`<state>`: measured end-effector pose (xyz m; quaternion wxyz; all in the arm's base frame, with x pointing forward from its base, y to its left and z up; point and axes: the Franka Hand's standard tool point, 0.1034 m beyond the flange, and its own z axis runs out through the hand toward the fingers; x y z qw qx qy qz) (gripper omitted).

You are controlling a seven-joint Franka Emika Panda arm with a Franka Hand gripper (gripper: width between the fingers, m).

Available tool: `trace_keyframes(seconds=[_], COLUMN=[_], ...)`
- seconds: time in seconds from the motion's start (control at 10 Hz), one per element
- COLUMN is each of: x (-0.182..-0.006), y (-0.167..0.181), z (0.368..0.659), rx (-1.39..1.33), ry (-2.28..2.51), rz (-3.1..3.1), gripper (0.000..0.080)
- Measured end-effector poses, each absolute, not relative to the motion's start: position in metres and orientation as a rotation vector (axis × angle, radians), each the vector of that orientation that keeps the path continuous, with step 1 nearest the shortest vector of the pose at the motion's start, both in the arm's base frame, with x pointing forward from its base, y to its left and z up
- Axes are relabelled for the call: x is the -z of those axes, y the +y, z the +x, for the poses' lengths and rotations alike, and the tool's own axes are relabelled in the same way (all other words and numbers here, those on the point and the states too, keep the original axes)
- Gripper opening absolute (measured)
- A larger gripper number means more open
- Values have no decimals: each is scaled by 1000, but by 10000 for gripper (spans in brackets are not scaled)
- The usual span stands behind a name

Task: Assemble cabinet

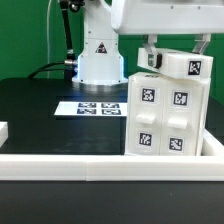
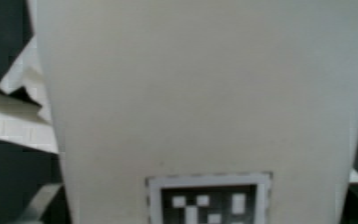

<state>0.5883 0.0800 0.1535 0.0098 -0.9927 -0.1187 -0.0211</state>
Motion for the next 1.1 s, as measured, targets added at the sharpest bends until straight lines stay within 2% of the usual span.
trace_keyframes(seconds=[0.6, 1.1], x=[-154, -154], y=[79, 76], z=[590, 594], rx=[58, 72], ry=[489, 1236], rz=[-3071, -2812], gripper=[561, 561])
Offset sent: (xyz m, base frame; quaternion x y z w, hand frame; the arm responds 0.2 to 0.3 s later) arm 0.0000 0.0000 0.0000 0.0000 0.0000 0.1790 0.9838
